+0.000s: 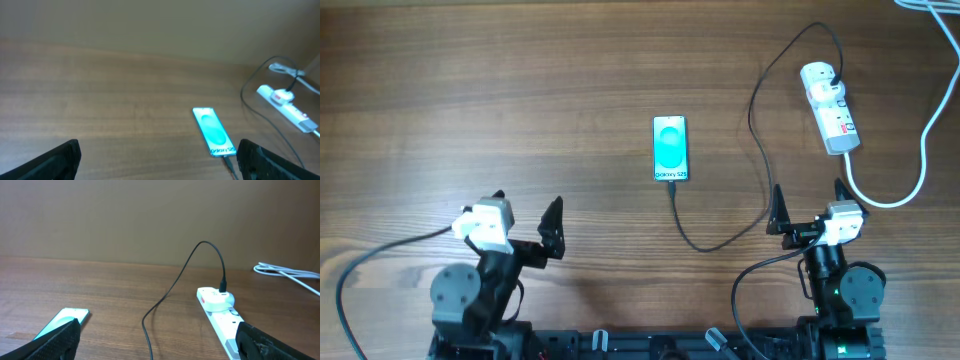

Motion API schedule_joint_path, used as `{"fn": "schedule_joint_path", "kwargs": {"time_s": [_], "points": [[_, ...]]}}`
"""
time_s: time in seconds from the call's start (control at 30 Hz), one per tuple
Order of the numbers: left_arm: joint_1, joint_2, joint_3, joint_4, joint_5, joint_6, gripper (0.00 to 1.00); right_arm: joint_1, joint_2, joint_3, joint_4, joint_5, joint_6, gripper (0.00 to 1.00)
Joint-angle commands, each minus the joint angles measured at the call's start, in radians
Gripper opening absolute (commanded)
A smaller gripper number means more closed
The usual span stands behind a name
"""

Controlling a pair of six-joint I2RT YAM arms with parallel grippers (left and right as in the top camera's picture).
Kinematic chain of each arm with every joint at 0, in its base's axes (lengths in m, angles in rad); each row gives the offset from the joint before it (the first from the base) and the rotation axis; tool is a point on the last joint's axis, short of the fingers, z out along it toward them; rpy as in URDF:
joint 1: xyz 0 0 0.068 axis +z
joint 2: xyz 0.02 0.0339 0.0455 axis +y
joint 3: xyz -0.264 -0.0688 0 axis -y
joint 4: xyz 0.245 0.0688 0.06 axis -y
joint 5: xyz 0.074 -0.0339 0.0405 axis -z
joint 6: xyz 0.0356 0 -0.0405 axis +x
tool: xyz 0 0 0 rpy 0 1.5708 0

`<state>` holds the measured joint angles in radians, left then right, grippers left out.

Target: Plug charger to phone and switch on socket

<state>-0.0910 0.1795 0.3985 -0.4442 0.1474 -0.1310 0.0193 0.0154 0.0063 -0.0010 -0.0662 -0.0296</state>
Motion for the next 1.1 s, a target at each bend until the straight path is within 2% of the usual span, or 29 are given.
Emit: {"fn": "schedule_joint_path", "kwargs": {"time_s": [0.0, 0.17, 0.67, 1.07], "points": [[0.025, -0.107, -0.077, 0.047, 0.018, 0.027, 1.00, 0.006, -0.012, -0.002, 0.002, 0.006, 0.010, 1.00], [0.064, -0.177, -0.125, 0.099, 0.027, 0.027, 1.00, 0.006, -0.012, -0.002, 0.002, 0.006, 0.010, 0.99], [0.096, -0.177, -0.259, 0.341, 0.027, 0.027, 1.00, 0.006, -0.012, -0.002, 0.002, 0.006, 0.011, 0.99], [0.134, -0.177, -0.340, 0.458, 0.023, 0.027, 1.00, 0.006, -0.012, -0.002, 0.002, 0.006, 0.010, 1.00]]}}
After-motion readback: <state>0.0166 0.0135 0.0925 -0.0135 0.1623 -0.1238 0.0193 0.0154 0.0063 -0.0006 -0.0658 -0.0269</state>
